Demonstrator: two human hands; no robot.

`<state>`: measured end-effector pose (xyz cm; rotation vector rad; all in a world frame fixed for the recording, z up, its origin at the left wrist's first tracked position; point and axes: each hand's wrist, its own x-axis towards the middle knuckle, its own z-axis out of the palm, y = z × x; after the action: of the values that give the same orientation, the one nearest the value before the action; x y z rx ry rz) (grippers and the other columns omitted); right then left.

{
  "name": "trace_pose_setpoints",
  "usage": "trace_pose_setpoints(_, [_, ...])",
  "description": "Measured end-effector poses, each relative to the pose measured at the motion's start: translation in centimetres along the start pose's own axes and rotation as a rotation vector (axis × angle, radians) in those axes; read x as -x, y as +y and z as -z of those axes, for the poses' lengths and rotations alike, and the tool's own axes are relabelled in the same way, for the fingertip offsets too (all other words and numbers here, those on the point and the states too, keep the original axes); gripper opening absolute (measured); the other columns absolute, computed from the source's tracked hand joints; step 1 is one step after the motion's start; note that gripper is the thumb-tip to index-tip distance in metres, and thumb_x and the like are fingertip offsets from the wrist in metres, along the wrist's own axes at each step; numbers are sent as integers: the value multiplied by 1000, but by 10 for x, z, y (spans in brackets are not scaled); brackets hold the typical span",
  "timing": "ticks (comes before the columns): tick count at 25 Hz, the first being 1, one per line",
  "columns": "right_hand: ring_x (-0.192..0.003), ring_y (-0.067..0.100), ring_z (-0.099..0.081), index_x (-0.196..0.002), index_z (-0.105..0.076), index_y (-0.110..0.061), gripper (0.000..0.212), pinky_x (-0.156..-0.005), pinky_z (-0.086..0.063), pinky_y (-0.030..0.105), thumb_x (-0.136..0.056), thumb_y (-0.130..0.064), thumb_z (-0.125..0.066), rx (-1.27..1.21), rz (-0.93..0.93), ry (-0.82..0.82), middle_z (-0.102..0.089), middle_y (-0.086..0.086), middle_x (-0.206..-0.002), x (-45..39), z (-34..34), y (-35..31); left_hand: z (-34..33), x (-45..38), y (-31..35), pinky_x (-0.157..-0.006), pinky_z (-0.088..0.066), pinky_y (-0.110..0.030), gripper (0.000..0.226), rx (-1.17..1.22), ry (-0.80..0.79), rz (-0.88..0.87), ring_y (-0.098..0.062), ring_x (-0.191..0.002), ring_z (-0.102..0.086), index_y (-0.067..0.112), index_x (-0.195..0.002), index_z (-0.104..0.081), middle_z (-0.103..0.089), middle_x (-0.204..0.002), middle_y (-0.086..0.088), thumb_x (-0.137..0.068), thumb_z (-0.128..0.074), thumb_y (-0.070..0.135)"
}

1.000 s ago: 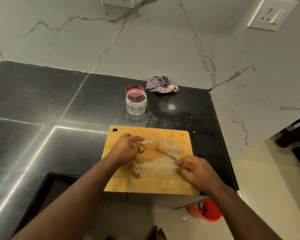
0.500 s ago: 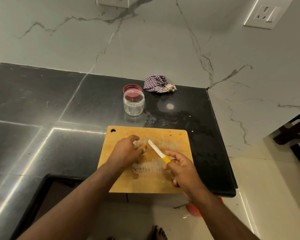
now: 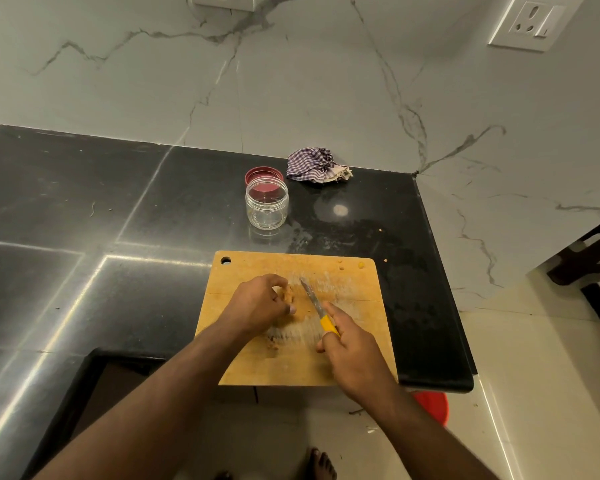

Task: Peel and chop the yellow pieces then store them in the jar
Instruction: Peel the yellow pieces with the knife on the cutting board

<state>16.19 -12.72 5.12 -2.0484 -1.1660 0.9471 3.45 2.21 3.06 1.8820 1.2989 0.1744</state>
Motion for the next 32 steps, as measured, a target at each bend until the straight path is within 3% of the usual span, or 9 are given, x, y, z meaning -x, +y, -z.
trace_pose_setpoints(3, [-86,5,-55,-152,-30,-31,51,-75,-48,19,-103,-24,-40,151,105,-5,-60,-3,-122,4,-4,-10,-5,2,0,-53,-44,-19,56,32,42,-9,-7,-74,-65,23,-132,-59,-69,-86,6,-81,-81,28])
trace_pose_setpoints(7, [-85,7,-57,-153,-28,-29,52,-65,-38,18,-102,-24,-37,230,124,-23,-62,-1,-115,1,-11,-19,-4,3,-1,-62,-54,-25,56,49,32,-11,-7,-76,-67,20,-131,-59,-71,-84,6,-81,-81,26])
trace_pose_setpoints(12, [-99,12,-58,-153,-28,-26,52,-85,-49,29,-102,-24,-36,275,141,-25,-60,0,-122,-1,-15,-19,0,3,0,-59,-47,-19,56,23,5,-25,-5,-78,-66,19,-136,-58,-70,-87,7,-84,-78,25])
trace_pose_setpoints(19, [-104,12,-57,-153,-26,-26,52,-89,-50,30,-102,-25,-36,316,153,-20,-58,-1,-126,0,-15,-23,-2,4,1,-58,-47,-18,53,22,21,-26,-4,-75,-66,19,-133,-60,-71,-84,8,-83,-79,25])
trace_pose_setpoints(25, [-104,21,-57,-154,-15,-31,59,-82,-48,33,-100,-18,-36,454,113,-79,-54,6,-125,-1,-20,-33,-3,4,3,-55,-44,-15,48,36,28,-17,-3,-70,-66,20,-129,-61,-70,-80,9,-84,-77,22])
trace_pose_setpoints(29, [-105,22,-58,-154,-17,-28,61,-83,-51,36,-99,-15,-39,496,98,-107,-56,7,-125,-11,-20,-39,-3,4,2,-54,-44,-15,44,24,36,-16,-3,-70,-66,20,-128,-62,-70,-80,8,-85,-75,18])
trace_pose_setpoints(32, [-91,17,-60,-152,-25,-29,54,-75,-54,36,-101,-18,-36,402,109,-104,-62,5,-116,-11,-11,-37,-2,4,3,-51,-40,-14,44,0,39,-14,-1,-70,-64,21,-126,-62,-70,-80,9,-84,-78,21])
